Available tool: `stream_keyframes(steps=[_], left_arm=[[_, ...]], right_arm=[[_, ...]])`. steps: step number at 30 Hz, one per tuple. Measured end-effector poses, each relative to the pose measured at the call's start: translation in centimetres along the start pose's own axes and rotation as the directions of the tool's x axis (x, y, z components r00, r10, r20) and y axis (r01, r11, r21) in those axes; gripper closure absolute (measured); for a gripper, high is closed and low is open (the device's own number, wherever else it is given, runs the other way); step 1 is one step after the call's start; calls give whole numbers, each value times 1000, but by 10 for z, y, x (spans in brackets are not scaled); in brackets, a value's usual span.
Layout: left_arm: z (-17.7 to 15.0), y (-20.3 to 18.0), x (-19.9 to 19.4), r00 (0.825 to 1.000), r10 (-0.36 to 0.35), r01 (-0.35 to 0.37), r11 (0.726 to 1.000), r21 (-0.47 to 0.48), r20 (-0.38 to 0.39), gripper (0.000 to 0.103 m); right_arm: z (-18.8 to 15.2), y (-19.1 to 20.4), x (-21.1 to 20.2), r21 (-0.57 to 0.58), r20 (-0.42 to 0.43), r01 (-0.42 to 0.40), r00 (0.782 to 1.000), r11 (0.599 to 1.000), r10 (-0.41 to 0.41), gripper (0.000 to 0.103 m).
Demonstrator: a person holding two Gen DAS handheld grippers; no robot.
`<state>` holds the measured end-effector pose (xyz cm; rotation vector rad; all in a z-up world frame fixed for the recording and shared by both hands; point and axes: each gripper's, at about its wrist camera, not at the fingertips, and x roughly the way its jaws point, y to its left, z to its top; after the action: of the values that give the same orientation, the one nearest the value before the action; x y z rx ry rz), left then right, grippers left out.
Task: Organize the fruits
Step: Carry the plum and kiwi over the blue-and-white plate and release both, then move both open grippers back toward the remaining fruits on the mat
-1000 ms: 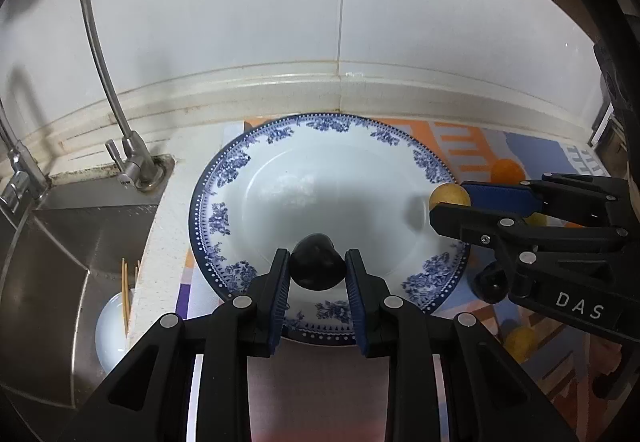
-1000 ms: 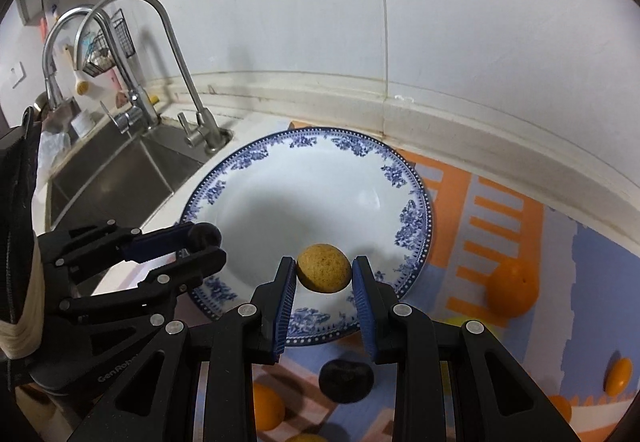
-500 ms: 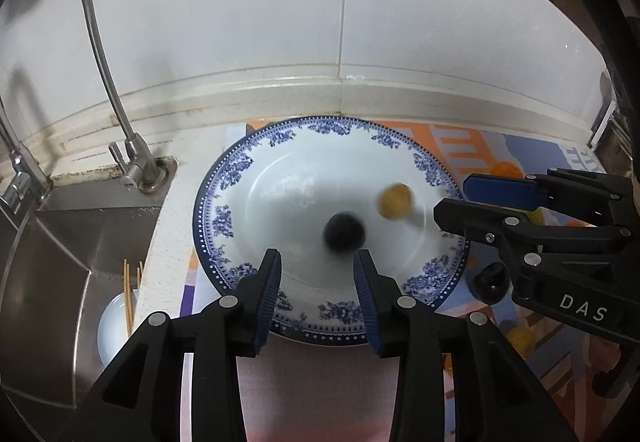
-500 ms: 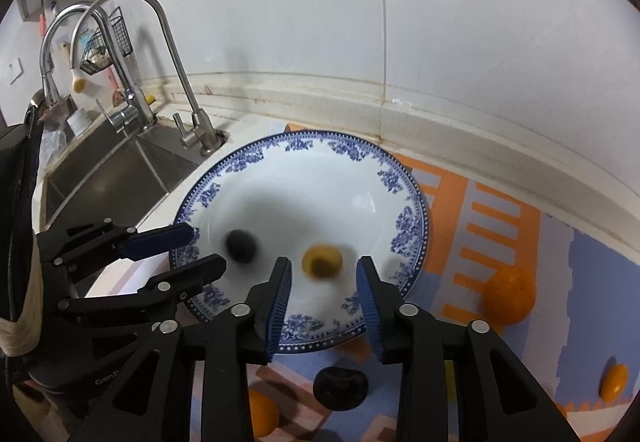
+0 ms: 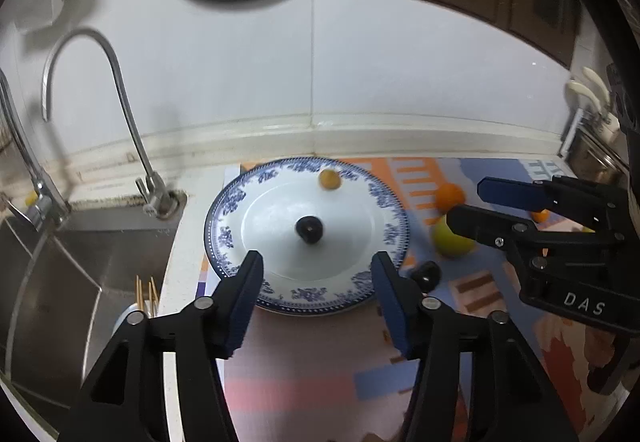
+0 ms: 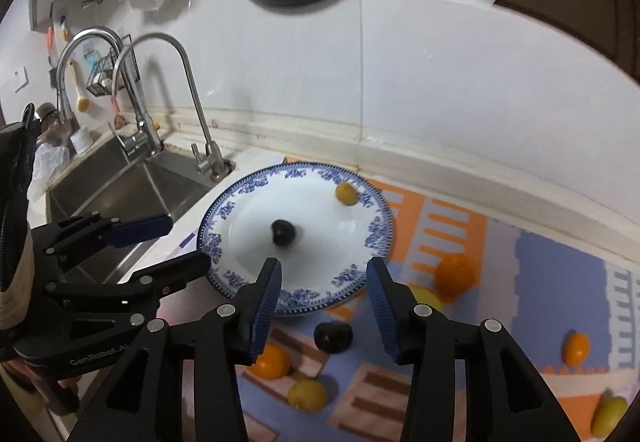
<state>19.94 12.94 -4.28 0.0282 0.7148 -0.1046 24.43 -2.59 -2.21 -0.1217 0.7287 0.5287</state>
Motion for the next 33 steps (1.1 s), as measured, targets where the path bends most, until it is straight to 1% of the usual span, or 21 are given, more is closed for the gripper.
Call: stream_keyframes(steps=[3,6,11,16,20,22,28,33], left_arm=[[-2,-8,-18,999,-2,1,1000,26,32,42],[-4,-14,-31,999,-12,10,999,37,51,38],[-10,-21,-49,996,-25,20,998,61,82,35],[-17,-27,-62,992,-32,18,994,108,124,35],[-20,-32,-68,987,-34,8,986,165,159,35],[-22,-33,-67,986,-44,13,982,187,162,35],[-31,-38,-53,988,-81,44,963,266,132,35],[-38,-42,-39,986,-117,76,947,312,115,35]], right_arm=[[-3,1,-20,1,31,18,999,1000,-18,57],[-7,3,-40,5,66,41,997,999,-41,49],[-16,9,-68,-5,115,81,990,997,-79,49],[-28,16,-86,-25,143,120,983,992,-116,49],[-36,17,-89,-29,133,122,984,992,-117,49],[-41,17,-88,-28,120,114,987,993,-110,49],[-52,20,-74,-52,57,87,995,995,-84,49],[-59,22,-62,-86,10,74,997,994,-74,49]])
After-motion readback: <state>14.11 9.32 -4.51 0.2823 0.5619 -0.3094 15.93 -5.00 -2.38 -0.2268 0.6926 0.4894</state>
